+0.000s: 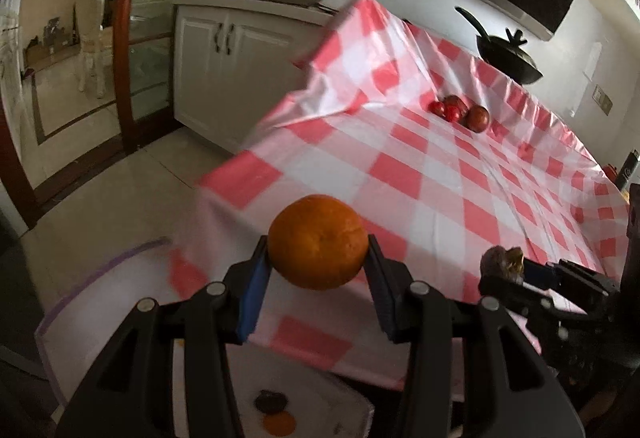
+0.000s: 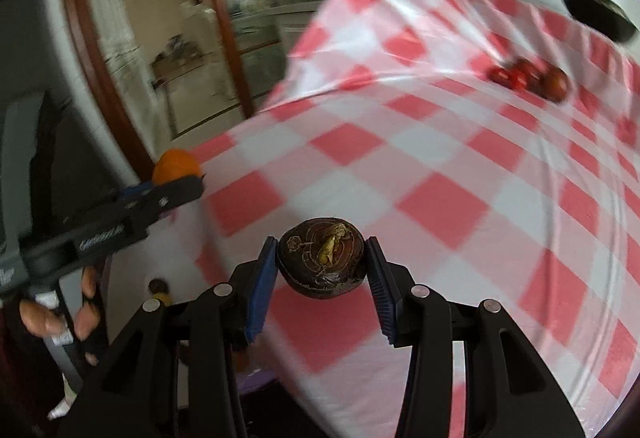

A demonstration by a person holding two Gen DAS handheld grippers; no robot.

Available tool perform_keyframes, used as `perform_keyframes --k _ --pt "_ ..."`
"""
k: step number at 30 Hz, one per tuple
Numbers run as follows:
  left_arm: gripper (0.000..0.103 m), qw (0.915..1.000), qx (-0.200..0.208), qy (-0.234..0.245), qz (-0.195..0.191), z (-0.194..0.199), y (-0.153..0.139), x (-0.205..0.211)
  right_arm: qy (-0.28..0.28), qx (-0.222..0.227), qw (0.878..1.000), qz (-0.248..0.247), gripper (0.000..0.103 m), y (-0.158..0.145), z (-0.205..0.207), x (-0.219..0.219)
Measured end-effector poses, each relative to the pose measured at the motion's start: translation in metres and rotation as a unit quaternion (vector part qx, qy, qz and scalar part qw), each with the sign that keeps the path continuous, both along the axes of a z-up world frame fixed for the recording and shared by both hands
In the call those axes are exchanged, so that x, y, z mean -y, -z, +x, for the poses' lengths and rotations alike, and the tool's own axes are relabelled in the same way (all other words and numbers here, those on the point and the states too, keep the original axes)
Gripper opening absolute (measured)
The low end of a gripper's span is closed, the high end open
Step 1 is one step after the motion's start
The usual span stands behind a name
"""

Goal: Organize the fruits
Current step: 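Carry the orange and mangosteen with both grippers over the white box, then open both grippers to drop the orange and mangosteen into the box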

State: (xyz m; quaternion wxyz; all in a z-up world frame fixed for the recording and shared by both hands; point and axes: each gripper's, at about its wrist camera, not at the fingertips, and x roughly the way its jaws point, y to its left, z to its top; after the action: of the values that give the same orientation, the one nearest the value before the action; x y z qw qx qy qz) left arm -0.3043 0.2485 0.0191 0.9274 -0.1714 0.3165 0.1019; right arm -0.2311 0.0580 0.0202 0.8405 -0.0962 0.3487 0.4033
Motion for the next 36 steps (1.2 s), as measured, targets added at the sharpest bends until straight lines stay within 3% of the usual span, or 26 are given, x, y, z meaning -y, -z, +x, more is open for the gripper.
perform_keyframes --k 7,14,18,27,32,36 --pt "0.047 0.9983 -0.015 -0.056 -0.010 -0.041 0.021 -0.037 -0.113 0.047 0.992 -0.024 0.044 0.005 -0.057 -0.042" --pt "0.047 0.9886 -0.092 -0.116 -0.029 -0.066 0.073 -0.070 -0.201 0.047 0.974 -0.091 0.044 0.048 -0.096 -0.082" --pt "0.047 0.9776 -0.149 -0.142 -0.045 -0.069 0.108 -0.083 -0.217 0.027 0.967 -0.134 0.044 0.080 -0.097 -0.099" --pt "0.047 0.9552 -0.224 -0.181 -0.071 -0.081 0.154 -0.099 -0.246 0.004 0.948 -0.200 0.044 0.132 -0.101 -0.129" --pt "0.047 0.9527 -0.224 -0.191 -0.076 -0.083 0.156 -0.104 -0.275 0.007 0.933 -0.231 0.044 0.155 -0.114 -0.138" --pt "0.050 0.9523 -0.224 -0.193 -0.075 -0.083 0.159 -0.106 -0.275 -0.002 0.930 -0.243 0.045 0.163 -0.113 -0.140"
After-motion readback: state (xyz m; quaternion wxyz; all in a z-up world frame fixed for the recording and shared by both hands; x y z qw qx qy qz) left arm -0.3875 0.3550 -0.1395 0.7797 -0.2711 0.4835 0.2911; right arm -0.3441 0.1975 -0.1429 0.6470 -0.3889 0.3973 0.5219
